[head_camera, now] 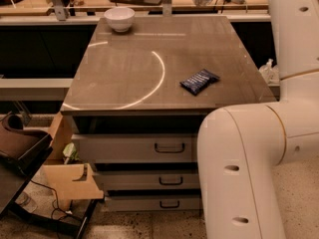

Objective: Place 7up can upright

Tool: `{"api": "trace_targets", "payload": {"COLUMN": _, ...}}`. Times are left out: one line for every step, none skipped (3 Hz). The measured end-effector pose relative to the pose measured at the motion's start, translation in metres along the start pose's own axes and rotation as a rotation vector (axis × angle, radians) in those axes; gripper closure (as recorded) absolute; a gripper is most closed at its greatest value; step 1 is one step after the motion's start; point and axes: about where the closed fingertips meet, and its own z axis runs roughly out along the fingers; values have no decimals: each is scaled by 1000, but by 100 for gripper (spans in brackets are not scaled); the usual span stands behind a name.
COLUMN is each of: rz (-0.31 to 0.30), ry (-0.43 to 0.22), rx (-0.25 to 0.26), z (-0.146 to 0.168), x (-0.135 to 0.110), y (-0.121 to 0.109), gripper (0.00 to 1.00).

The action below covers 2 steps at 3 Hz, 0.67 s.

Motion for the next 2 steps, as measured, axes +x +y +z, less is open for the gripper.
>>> {"api": "trace_targets", "payload": {"rz": 23, "ry": -127, "rx": -98, "z": -12, "x": -6, "y": -14, "gripper": 100}}
{"api": "trace_targets", "payload": {"rz": 47, "ry": -238, "rx": -198, "z": 1, "x": 6, "y": -29, "gripper": 100}}
